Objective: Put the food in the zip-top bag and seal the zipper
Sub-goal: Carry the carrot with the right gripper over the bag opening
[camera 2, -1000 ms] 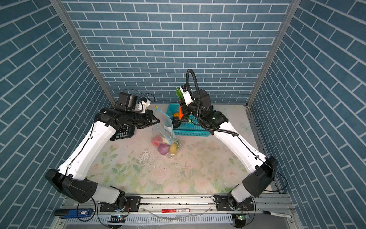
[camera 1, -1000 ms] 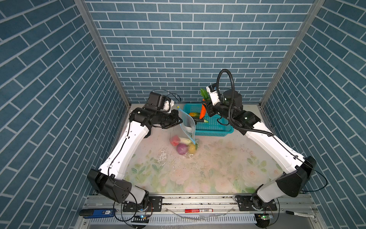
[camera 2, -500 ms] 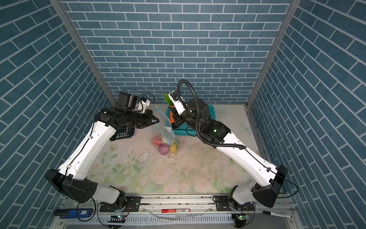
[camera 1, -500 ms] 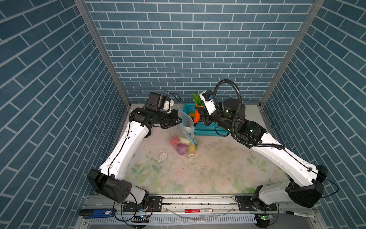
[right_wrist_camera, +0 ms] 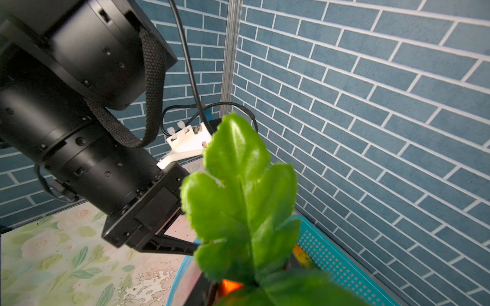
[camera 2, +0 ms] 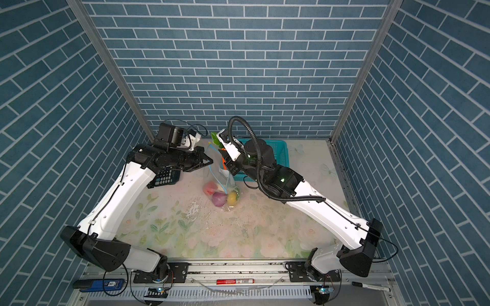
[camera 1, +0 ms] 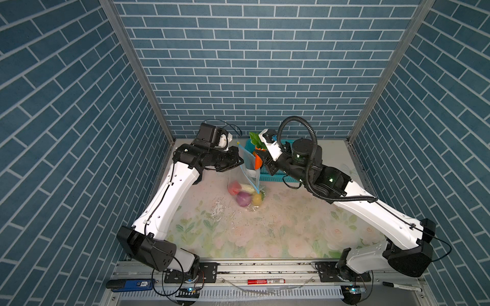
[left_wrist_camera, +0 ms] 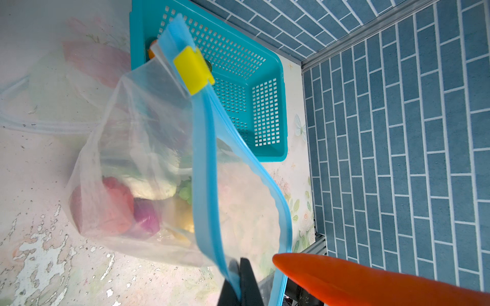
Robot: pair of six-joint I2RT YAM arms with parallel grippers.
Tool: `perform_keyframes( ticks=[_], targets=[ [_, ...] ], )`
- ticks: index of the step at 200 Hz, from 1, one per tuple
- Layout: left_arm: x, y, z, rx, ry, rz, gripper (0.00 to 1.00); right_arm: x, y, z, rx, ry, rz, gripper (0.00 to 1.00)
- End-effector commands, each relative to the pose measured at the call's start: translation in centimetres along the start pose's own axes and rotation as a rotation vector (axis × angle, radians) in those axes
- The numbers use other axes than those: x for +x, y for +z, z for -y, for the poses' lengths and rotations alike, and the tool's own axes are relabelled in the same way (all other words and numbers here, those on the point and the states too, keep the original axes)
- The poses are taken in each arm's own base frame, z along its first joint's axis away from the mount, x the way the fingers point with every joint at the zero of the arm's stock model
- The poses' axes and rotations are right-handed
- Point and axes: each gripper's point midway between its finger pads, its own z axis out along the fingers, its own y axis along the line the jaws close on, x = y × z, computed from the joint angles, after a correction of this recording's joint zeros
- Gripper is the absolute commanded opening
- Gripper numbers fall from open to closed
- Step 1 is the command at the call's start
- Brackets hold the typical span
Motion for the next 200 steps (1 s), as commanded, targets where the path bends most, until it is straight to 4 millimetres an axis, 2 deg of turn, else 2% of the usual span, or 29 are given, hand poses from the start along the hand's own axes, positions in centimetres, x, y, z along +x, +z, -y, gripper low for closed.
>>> perform_keyframes(
  ticks=[1,37,128,200],
  targets=[
    [-0.6,-0.6,0.4,0.01,0.014,0.026,0.0,1.8,0.9,-1.0,-0.003,-0.028,-0.055,0.31],
    [-0.7,-0.8,0.7,0.015,0.019,0.03,0.0,3.3,1.3,-1.3,0.007,-0.032,-0.105,0.3],
    [-0.7,-0.8,0.6,0.013,0.017,0.033,0.0,4.9,1.2,-3.8,-0.055,-0.011,-0.175,0.27],
    [-0.7,-0.4,0.4,0.004,0.014,0.022,0.0,4.7,-1.7,-4.4,-0.027,-0.046,-0.211,0.25]
  ],
)
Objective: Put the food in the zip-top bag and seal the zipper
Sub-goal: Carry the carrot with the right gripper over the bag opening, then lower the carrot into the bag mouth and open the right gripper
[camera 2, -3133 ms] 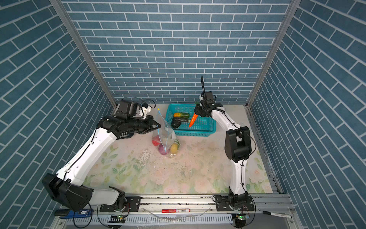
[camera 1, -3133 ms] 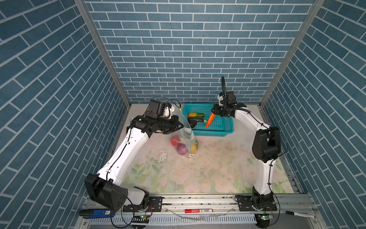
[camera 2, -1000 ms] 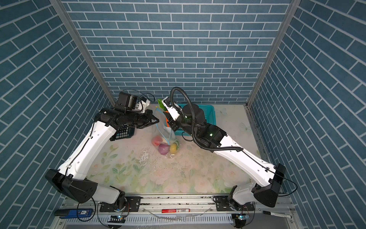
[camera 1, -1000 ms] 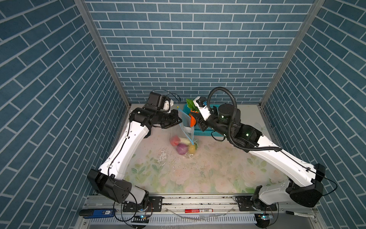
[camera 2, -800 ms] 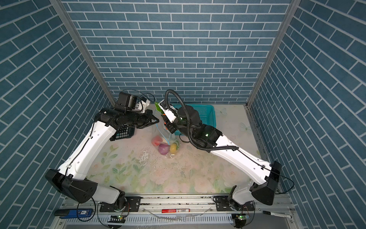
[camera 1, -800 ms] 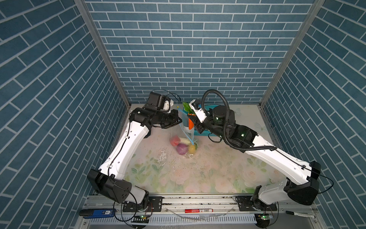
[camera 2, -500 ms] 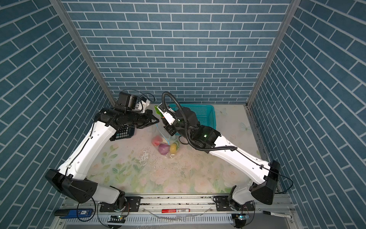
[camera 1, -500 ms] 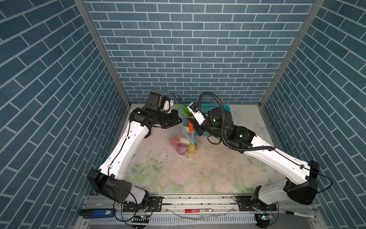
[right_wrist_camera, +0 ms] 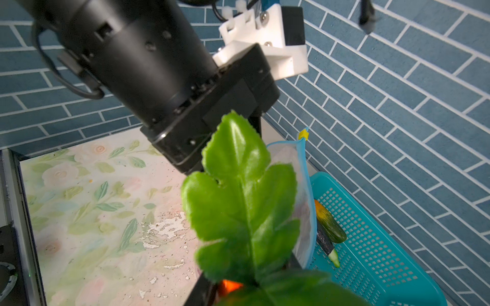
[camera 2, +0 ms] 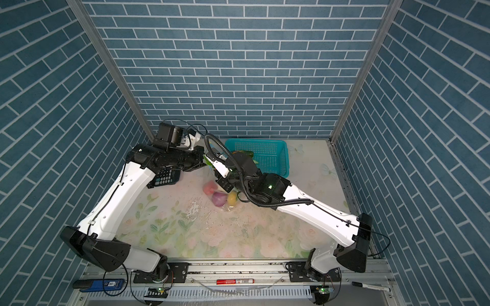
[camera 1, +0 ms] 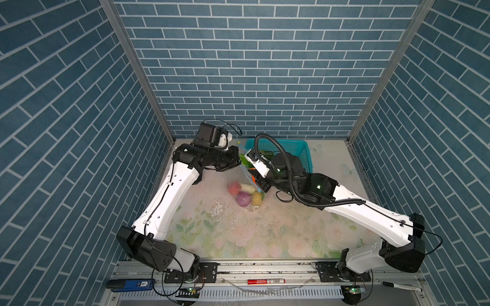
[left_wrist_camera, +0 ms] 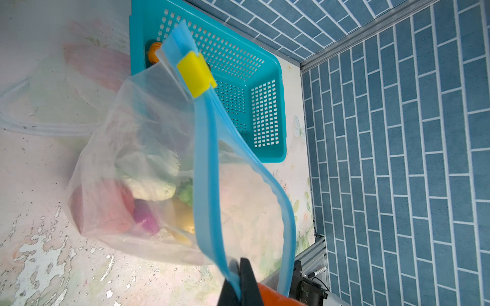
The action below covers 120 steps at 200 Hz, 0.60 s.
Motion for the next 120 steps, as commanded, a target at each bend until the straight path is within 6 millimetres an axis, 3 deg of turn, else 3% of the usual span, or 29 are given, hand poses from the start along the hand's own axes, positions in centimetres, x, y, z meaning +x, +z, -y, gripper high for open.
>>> perform_keyframes(
  ticks=[1,54,120],
  targets=[
    [-0.6,-0.3,0.2,0.002,0.012,0.017,0.0,-0.4,-2.0,0.7,0.034,0.016,0.01,0.25],
    [-0.7,-0.5,0.3,0.0,0.01,0.024,0.0,0.7,-2.8,1.6,0.087,0.0,-0.012,0.25],
    [-0.4,-0.6,0.2,0.002,0.004,0.023,0.0,1.3,-0.9,1.4,0.108,0.001,-0.022,0.28]
  ],
)
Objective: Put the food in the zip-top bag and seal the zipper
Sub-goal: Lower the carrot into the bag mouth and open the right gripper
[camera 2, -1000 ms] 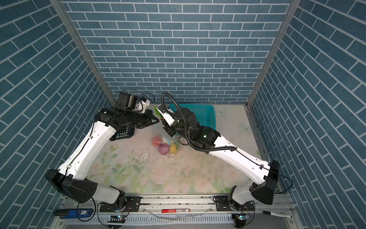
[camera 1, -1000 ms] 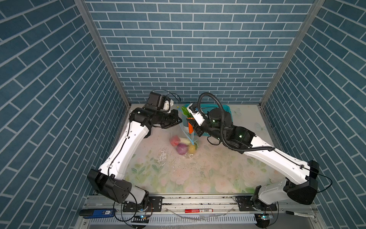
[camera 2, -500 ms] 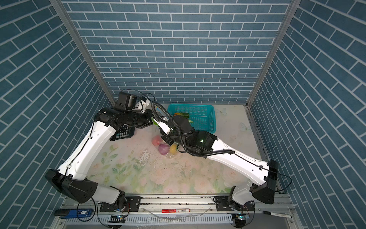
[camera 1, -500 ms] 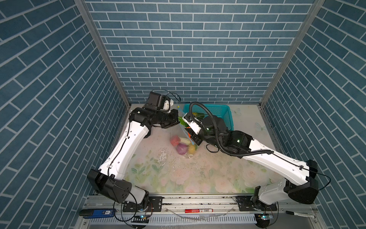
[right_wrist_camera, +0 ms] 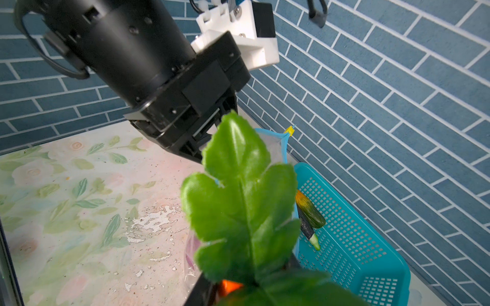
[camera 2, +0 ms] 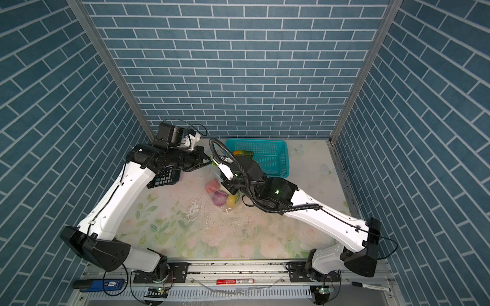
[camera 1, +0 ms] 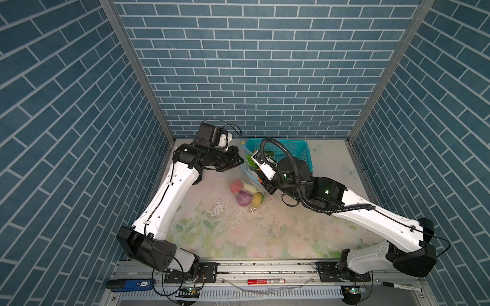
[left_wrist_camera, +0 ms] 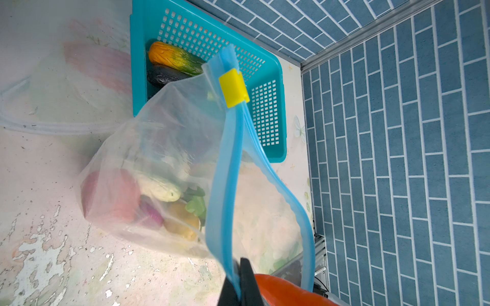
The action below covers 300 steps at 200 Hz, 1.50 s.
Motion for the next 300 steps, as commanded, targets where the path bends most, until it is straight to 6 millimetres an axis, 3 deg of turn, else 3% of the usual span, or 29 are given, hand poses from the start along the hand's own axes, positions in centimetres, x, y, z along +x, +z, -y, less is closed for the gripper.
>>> perform_keyframes(
  ticks=[1,122,198,300],
  targets=[
    [-0.4,-0.6,0.3,0.003,0.01,0.023,0.0,0.6,1.0,-0.1,0.021,0.006,-0.017,0.28],
    [0.0,-0.6,0.3,0.02,0.009,0.021,0.0,4.0,5.6,0.4,-0.013,0.084,-0.119,0.31],
    [0.0,-0.5,0.3,0.021,0.007,0.019,0.0,5.9,7.2,0.9,0.008,0.052,-0.181,0.31],
    [-0.1,-0.6,0.3,0.021,0.008,0.022,0.0,6.4,7.6,0.9,0.008,0.046,-0.2,0.49]
  ],
)
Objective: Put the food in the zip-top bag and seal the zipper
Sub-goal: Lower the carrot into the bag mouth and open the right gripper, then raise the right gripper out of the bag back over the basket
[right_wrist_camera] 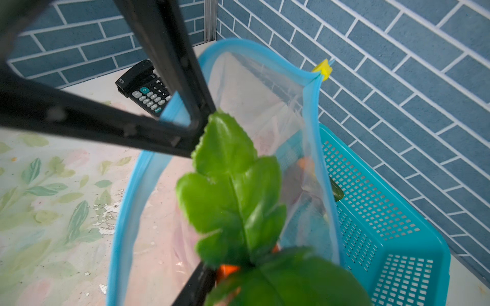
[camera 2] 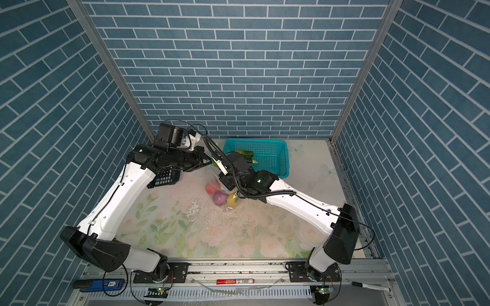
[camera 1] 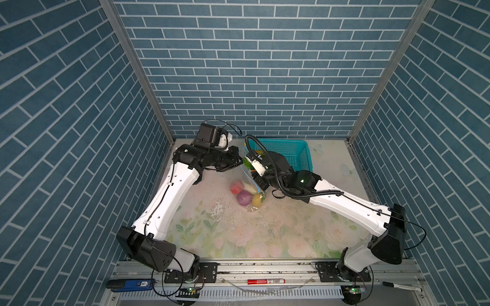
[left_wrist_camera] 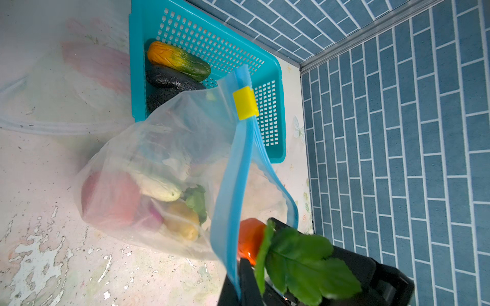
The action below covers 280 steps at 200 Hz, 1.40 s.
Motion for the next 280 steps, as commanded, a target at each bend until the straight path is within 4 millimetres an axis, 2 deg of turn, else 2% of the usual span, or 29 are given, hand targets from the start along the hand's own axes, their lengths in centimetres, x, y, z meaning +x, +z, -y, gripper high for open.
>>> perform_keyframes(
  ticks=[1,45,118,159,179,197,212,232,251,280],
  targets=[
    [-0.1,-0.7,0.3,0.015,0.01,0.019,0.0,0.4,0.4,0.1,0.004,-0.008,-0.017,0.49],
    [-0.2,-0.8,0.4,0.017,0.012,0.021,0.0,0.4,0.3,0.3,0.009,-0.009,-0.018,0.53],
    [-0.2,-1.2,0.7,0.019,0.018,0.031,0.0,0.3,0.3,0.4,0.013,-0.009,-0.021,0.54],
    [-0.3,-1.5,0.8,0.021,0.022,0.039,0.0,-0.6,-0.5,0.8,0.021,-0.004,-0.004,0.54],
    [-0.3,-1.5,0.8,0.021,0.024,0.042,0.0,-1.6,-1.7,1.6,0.037,0.01,0.009,0.55],
    [-0.5,-1.5,1.0,0.028,0.023,0.045,0.0,-2.5,-3.1,2.6,0.075,0.021,0.017,0.61],
    [-0.5,-1.5,1.1,0.035,0.021,0.045,0.0,-3.0,-3.9,3.6,0.116,0.043,0.021,0.62],
    [-0.4,-1.4,1.1,0.036,0.021,0.042,0.0,-3.1,-3.8,3.9,0.131,0.046,-0.012,0.64],
    [-0.2,-1.3,1.0,0.044,0.015,0.041,0.0,-2.9,-3.5,5.1,0.196,0.047,-0.071,0.64],
    [-0.2,-1.5,1.1,0.047,0.018,0.046,0.0,-1.9,-2.8,6.0,0.211,0.105,-0.143,0.65]
  ],
)
